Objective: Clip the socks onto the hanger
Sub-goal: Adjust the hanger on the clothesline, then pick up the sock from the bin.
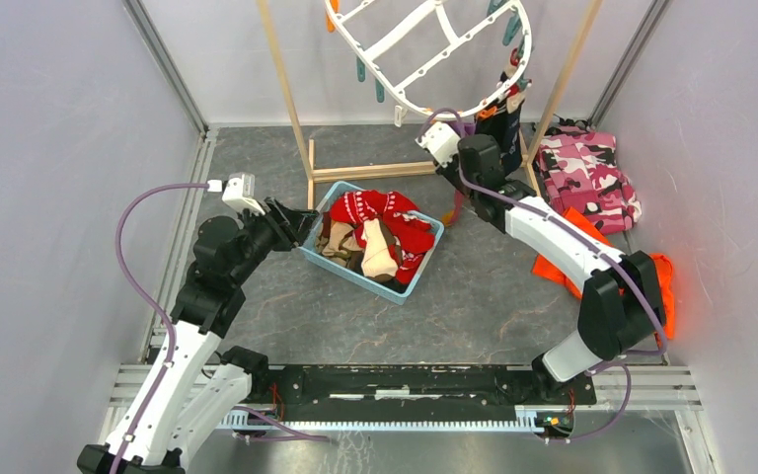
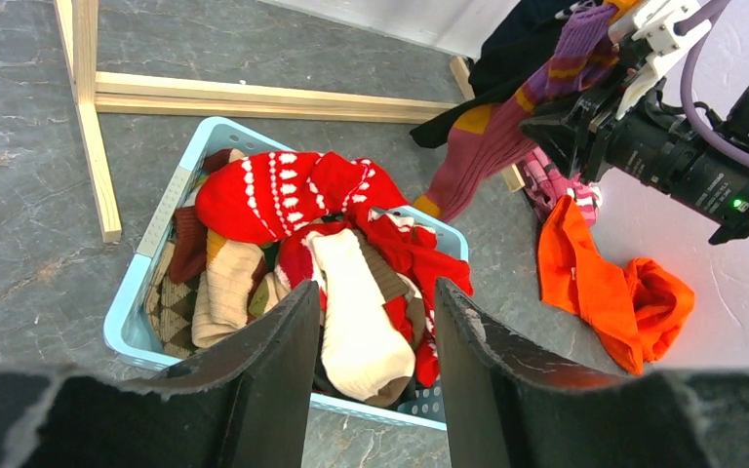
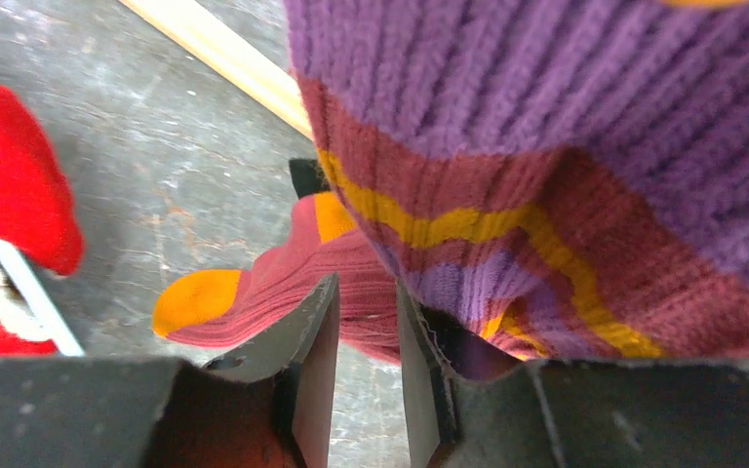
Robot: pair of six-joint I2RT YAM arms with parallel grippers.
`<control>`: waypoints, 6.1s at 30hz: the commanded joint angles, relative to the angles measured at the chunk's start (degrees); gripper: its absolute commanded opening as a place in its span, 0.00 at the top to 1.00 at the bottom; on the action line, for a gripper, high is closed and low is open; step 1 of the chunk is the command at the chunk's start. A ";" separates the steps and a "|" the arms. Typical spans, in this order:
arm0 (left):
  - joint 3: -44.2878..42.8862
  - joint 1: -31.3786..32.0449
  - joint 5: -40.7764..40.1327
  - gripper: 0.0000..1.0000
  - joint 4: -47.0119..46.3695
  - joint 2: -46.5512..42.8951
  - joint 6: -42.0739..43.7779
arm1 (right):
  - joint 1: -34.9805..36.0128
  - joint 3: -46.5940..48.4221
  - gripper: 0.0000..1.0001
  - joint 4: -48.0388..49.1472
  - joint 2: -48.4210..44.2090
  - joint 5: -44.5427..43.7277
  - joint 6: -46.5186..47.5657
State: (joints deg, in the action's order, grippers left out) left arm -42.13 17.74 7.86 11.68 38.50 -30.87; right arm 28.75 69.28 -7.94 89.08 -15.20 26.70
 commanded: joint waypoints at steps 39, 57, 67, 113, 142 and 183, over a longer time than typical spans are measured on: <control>-1.58 -0.16 5.85 0.45 -7.18 6.70 -2.43 | -27.12 14.39 0.61 11.31 10.33 17.29 -11.69; -1.23 -0.16 6.43 0.44 -7.90 6.92 -2.34 | -32.32 3.95 0.46 10.52 -0.75 35.45 -14.02; 0.07 -0.16 8.05 0.25 -11.22 6.02 -4.52 | -33.75 0.09 0.26 -3.97 -9.81 52.96 -4.26; -30.11 14.26 -22.14 0.49 6.81 55.00 -17.08 | -31.08 -21.29 0.18 -14.60 -24.02 78.83 6.81; -31.21 14.28 -18.42 0.98 6.81 50.37 -7.94 | -31.04 -20.63 0.18 -16.43 -23.82 79.00 8.83; -8.04 16.18 17.45 0.98 -31.19 25.75 -30.47 | -4.45 -1.71 0.34 -8.67 -14.60 57.14 -3.24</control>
State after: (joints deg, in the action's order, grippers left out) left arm -48.97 33.50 23.00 -16.23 64.14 -58.35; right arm 24.27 64.18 -20.93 74.06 48.21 27.81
